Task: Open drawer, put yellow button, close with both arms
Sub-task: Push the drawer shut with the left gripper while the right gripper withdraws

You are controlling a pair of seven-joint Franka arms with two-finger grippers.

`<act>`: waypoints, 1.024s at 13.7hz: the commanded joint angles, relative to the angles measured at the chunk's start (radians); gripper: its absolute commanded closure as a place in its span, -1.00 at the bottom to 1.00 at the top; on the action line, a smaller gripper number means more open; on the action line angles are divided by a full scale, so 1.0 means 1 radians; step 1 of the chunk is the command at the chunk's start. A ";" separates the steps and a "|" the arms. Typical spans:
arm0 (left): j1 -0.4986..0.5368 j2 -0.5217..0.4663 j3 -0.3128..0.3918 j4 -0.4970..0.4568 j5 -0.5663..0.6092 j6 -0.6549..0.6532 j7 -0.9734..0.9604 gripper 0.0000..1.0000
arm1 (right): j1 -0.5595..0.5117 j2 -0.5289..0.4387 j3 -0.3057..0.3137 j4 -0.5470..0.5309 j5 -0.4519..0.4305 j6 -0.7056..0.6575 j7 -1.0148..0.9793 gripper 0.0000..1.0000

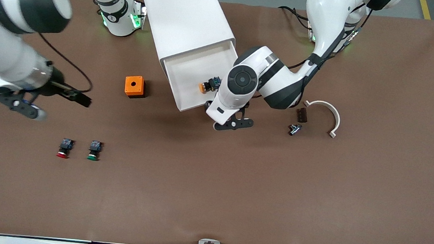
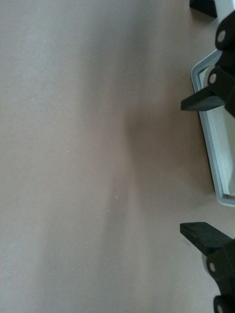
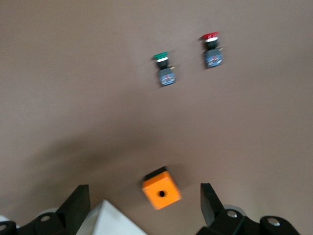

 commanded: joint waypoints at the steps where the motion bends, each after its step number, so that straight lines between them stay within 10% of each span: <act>1: -0.038 -0.020 -0.002 -0.018 0.014 0.017 -0.075 -0.99 | -0.126 -0.028 0.025 -0.006 0.004 -0.043 -0.198 -1.00; 14: -0.066 -0.021 -0.181 -0.084 -0.143 0.011 -0.318 -0.99 | -0.260 -0.021 0.032 0.190 -0.093 -0.166 -0.356 -1.00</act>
